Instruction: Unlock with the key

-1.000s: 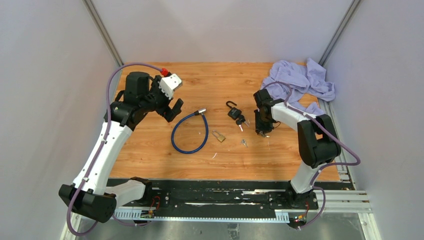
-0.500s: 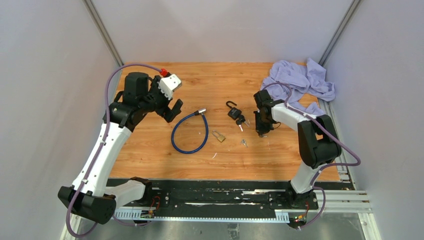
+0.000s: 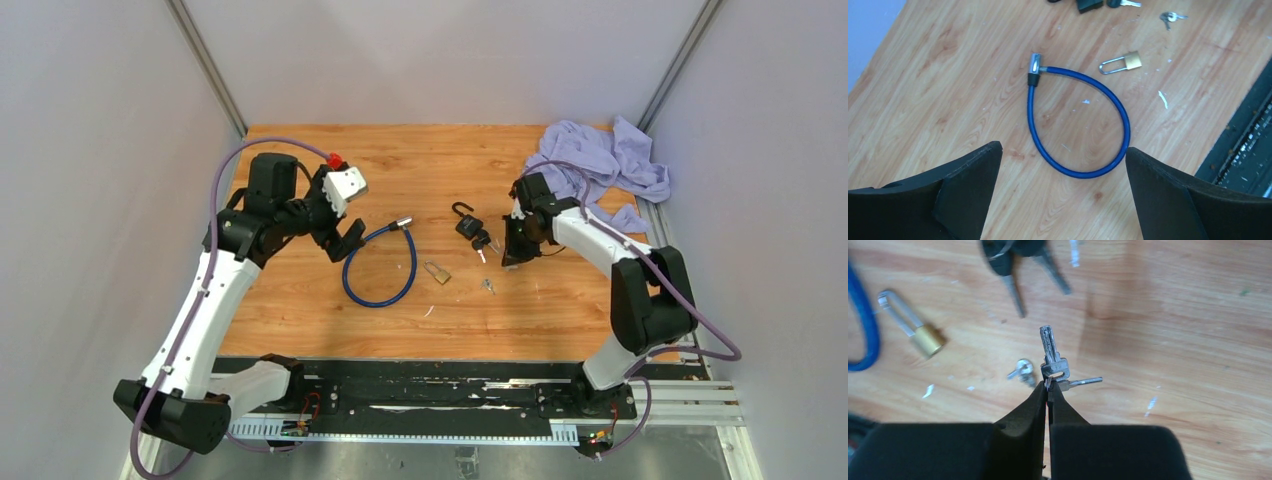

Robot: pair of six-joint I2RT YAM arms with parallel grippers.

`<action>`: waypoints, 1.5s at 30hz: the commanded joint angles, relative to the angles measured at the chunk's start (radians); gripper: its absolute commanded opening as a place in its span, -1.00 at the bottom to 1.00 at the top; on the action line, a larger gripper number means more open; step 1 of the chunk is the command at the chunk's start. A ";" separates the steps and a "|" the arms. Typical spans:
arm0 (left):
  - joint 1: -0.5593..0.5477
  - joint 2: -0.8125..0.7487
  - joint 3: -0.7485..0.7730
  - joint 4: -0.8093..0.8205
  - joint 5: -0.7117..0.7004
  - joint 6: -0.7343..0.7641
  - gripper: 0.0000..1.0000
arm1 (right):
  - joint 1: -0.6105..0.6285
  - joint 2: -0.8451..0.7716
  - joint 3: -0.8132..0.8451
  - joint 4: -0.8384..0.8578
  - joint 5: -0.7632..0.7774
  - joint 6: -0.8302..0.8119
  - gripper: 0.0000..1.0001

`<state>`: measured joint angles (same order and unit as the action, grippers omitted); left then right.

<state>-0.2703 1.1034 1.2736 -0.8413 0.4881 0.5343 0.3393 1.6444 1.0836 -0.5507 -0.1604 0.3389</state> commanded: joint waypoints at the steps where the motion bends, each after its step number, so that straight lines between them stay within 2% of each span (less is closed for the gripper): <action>1: 0.006 -0.056 -0.057 -0.051 0.159 0.088 0.94 | 0.005 -0.083 0.027 -0.019 -0.212 0.027 -0.99; 6: 0.005 -0.076 -0.126 -0.051 0.317 0.080 0.85 | 0.066 -0.169 0.063 0.024 -0.417 0.127 -0.99; 10: -0.004 -0.079 -0.131 -0.052 0.354 0.076 0.77 | 0.129 -0.214 0.113 0.101 -0.551 0.225 -0.99; 13: -0.009 -0.103 -0.115 -0.053 0.350 0.201 0.76 | 0.185 -0.215 0.161 0.155 -0.639 0.267 -0.99; 20: -0.034 -0.188 -0.128 -0.045 0.306 0.589 0.73 | 0.328 -0.163 0.299 0.106 -0.739 0.224 -0.99; 25: -0.072 -0.279 -0.182 0.054 0.311 0.762 0.68 | 0.383 -0.118 0.364 0.036 -0.760 0.183 -0.99; 29: -0.125 -0.319 -0.215 0.060 0.285 0.893 0.57 | 0.410 -0.079 0.418 -0.013 -0.773 0.155 -0.99; 33: -0.192 -0.298 -0.193 0.059 0.237 0.890 0.45 | 0.428 -0.036 0.502 -0.094 -0.779 0.108 -0.99; 37: -0.212 -0.281 -0.182 0.060 0.224 0.865 0.24 | 0.448 0.005 0.558 -0.161 -0.796 0.066 -0.99; 40: -0.214 -0.280 -0.177 0.058 0.216 0.839 0.08 | 0.456 0.015 0.559 -0.174 -0.816 0.054 -0.99; 45: -0.214 -0.286 -0.182 0.058 0.220 0.801 -0.04 | 0.469 0.020 0.557 -0.188 -0.827 0.034 -0.99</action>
<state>-0.4751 0.8291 1.0698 -0.8078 0.7059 1.3663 0.7864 1.6566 1.6146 -0.6907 -0.9455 0.4076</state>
